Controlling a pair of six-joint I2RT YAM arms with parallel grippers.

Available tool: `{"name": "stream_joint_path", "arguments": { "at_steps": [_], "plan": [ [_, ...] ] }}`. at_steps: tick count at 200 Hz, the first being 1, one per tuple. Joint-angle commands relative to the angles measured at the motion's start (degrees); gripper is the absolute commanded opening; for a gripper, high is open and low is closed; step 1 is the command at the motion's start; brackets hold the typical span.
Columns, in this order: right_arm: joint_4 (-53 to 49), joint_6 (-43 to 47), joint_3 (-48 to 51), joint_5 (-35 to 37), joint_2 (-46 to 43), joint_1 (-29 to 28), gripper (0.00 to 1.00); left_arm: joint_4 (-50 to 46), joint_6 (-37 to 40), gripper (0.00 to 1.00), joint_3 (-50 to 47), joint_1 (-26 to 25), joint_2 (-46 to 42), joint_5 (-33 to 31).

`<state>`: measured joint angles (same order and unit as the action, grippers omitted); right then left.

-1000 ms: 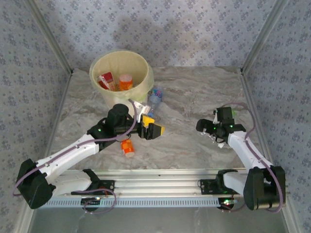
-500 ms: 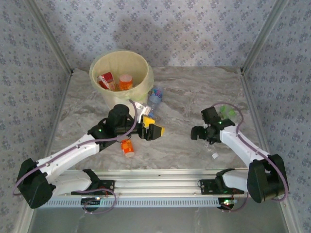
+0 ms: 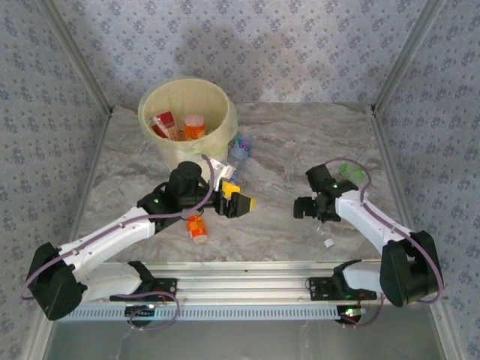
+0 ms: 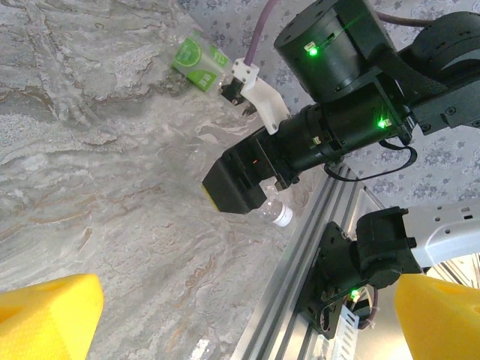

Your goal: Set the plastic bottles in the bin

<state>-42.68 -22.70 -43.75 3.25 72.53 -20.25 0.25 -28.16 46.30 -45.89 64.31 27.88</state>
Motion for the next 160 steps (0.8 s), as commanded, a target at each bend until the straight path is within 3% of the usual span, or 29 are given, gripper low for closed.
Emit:
{"name": "stream_joint_path", "arguments": {
  "at_steps": [1, 84, 106, 160],
  "plan": [
    [-4.94, -1.39, -1.56, -0.85, 1.78, -1.25, 0.93, 1.34, -0.5, 0.99, 1.24, -0.51, 0.55, 1.06],
    [-7.7, -6.07, -1.06, 2.18, 4.84, -8.71, 0.93, 1.31, -1.28, 1.0, 0.57, -0.52, 0.2, 0.66],
    [-6.44, -7.13, -0.97, 4.62, 5.51, -10.23, 0.87, 1.77, -1.46, 0.99, 0.51, -0.54, 0.27, 0.6],
    [1.62, -7.84, -0.53, 1.44, 5.65, -11.85, 0.71, 1.95, -3.29, 0.99, -0.07, -0.52, 0.15, -0.47]
  ]
}}
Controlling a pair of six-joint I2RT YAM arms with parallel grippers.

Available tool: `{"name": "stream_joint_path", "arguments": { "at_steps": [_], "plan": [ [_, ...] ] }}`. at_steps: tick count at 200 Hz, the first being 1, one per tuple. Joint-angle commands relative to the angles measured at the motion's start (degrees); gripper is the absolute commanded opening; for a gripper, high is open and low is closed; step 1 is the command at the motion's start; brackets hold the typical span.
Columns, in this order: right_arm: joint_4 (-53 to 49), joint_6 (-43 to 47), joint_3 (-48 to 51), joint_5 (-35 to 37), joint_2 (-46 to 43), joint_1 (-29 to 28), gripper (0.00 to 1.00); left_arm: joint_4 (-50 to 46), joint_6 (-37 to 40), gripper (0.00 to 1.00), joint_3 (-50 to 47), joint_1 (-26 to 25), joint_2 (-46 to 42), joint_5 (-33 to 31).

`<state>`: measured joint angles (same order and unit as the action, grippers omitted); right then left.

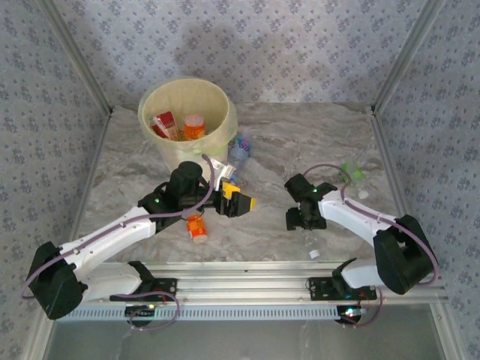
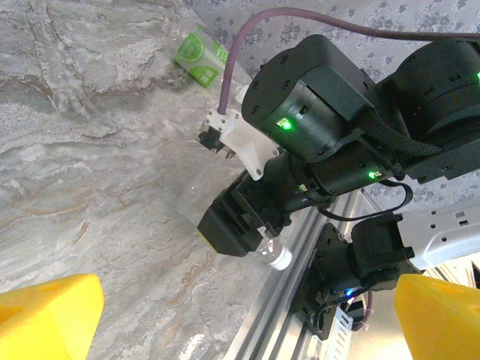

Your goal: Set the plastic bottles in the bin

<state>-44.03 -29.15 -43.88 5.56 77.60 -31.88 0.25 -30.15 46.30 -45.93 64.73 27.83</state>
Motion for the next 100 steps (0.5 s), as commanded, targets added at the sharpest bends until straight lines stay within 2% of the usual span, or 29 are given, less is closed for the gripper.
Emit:
{"name": "stream_joint_path", "arguments": {
  "at_steps": [1, 22, 43, 54, 100],
  "plan": [
    [3.07, -1.37, -0.37, -1.11, 0.6, -0.26, 0.71, 1.95, -1.31, 0.99, -0.12, -0.52, -0.28, -0.51],
    [4.86, -1.94, -0.46, -1.41, 0.7, -0.05, 0.73, 1.86, -1.4, 0.99, -0.42, -0.47, -0.35, -0.76],
    [4.19, -2.05, -0.69, -0.22, 0.73, -0.54, 0.86, 1.77, -1.62, 0.99, -0.43, -0.53, -0.13, -0.72],
    [3.17, -2.13, -0.21, 0.18, 0.15, -1.03, 0.89, 1.68, -1.57, 0.99, -0.43, -0.48, -0.2, -0.72],
    [0.77, -4.89, 4.15, 1.39, -4.57, -4.44, 0.91, 2.1, -1.66, 0.99, -0.32, -0.53, 0.37, -0.44]
  ]
}}
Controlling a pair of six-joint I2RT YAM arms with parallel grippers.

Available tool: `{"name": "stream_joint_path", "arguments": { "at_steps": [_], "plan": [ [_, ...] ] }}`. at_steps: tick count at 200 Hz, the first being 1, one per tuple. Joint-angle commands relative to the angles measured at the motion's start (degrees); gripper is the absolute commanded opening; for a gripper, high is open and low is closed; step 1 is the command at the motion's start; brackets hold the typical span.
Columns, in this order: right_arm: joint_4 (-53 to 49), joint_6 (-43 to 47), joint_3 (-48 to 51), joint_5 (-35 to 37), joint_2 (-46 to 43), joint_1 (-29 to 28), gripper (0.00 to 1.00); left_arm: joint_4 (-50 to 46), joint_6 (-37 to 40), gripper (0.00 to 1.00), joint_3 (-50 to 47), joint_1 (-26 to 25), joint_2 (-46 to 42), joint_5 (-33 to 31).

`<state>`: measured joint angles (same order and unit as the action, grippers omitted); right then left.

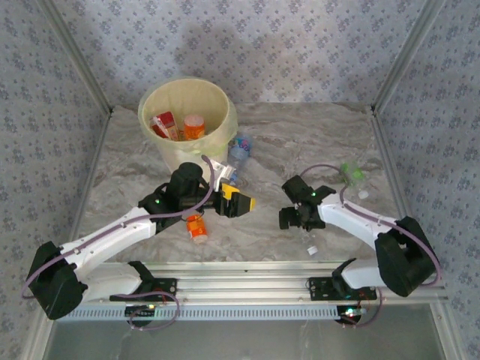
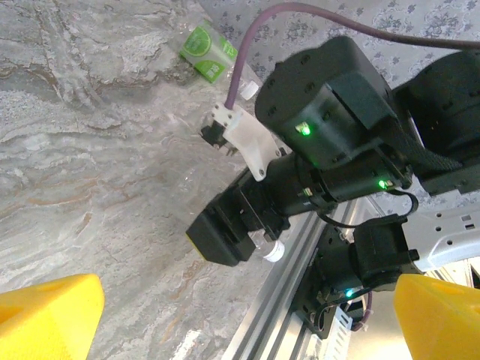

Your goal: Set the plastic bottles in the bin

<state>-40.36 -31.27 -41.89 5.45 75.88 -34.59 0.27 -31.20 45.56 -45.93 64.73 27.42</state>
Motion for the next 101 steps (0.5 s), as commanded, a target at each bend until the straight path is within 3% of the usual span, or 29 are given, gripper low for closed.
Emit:
{"name": "stream_joint_path", "arguments": {
  "at_steps": [1, 52, 101],
  "plan": [
    [-2.89, -2.89, 2.25, 1.45, -2.88, -1.77, 0.91, 2.04, -0.61, 0.99, 0.42, -0.5, 0.43, -0.01],
    [-4.59, -4.33, 3.65, 3.29, -3.37, -5.86, 0.91, 2.36, -1.14, 0.99, 0.74, -0.64, 1.1, 0.44],
    [-4.45, -6.02, 3.04, 7.2, -2.8, -10.15, 0.8, 2.43, -1.31, 0.99, 0.65, -0.86, 1.09, 0.08]
  ]
}}
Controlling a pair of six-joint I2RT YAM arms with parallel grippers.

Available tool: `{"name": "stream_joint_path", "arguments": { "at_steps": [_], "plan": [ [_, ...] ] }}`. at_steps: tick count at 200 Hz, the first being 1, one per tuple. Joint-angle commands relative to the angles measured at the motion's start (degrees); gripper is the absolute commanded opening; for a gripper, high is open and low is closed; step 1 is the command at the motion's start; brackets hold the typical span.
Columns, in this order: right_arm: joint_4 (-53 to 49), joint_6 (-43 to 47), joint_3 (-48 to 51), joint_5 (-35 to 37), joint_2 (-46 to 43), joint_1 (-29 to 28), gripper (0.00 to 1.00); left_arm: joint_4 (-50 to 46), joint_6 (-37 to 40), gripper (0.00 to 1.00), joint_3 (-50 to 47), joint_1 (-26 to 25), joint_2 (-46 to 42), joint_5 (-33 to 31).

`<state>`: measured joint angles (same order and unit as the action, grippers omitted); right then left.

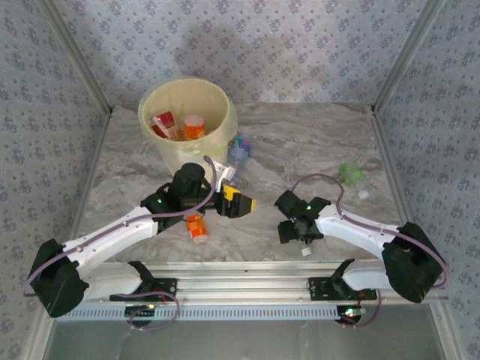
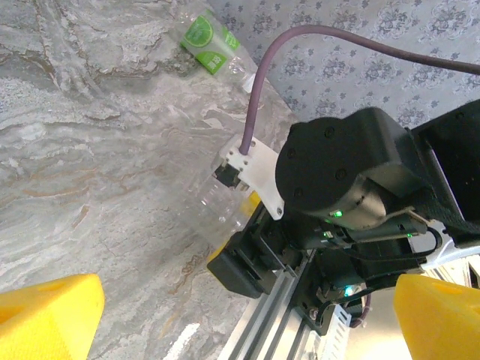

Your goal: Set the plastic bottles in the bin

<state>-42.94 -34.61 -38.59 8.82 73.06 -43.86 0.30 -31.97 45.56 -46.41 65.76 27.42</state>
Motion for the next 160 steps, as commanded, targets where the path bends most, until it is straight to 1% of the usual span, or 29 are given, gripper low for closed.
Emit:
{"name": "stream_joint_path", "arguments": {
  "at_steps": [1, 20, 55, 76, 88, 96, 117, 122, 139, 160],
  "plan": [
    [-1.84, -2.71, -0.21, 3.88, 0.04, -0.88, 0.8, 2.42, -0.59, 0.99, 0.61, -0.36, 0.07, 0.09],
    [-0.86, -3.56, 0.29, 4.34, 0.45, -0.9, 0.77, 2.69, -0.88, 0.99, 0.56, -0.42, 0.33, 0.09],
    [2.15, -2.75, 0.6, 5.04, -0.29, -1.32, 0.68, 2.91, -1.5, 0.99, 0.32, -0.51, 0.16, 0.09],
    [3.76, -1.94, 0.48, 4.29, -3.7, -1.76, 0.6, 3.71, -3.07, 0.99, -0.45, -0.46, 0.16, -0.41],
    [4.64, -1.95, 0.55, 3.49, -7.06, -1.76, 0.57, 5.01, -4.65, 0.99, -1.19, -0.43, 0.16, -0.85],
    [6.07, 0.52, 0.68, 2.26, -9.53, -1.76, 0.56, 6.83, -6.05, 0.99, -1.88, -0.44, 0.11, -0.8],
    [8.23, 2.7, 0.96, -3.19, -15.49, -1.3, 0.54, 12.57, -9.71, 0.99, -3.79, -0.48, 0.48, -0.51],
    [10.17, 3.13, 0.91, -4.28, -16.66, -1.2, 0.54, 13.57, -10.45, 0.99, -4.12, -0.38, 0.66, -0.3],
    [12.81, 4.93, 0.71, -9.61, -19.7, -0.52, 0.53, 17.94, -12.41, 0.99, -5.07, -0.39, 1.49, 0.28],
    [15.64, 6.2, 0.26, -14.59, -21.94, 0.65, 0.53, 22.17, -14.3, 0.99, -5.66, -0.42, 2.72, 1.51]
  ]
}}
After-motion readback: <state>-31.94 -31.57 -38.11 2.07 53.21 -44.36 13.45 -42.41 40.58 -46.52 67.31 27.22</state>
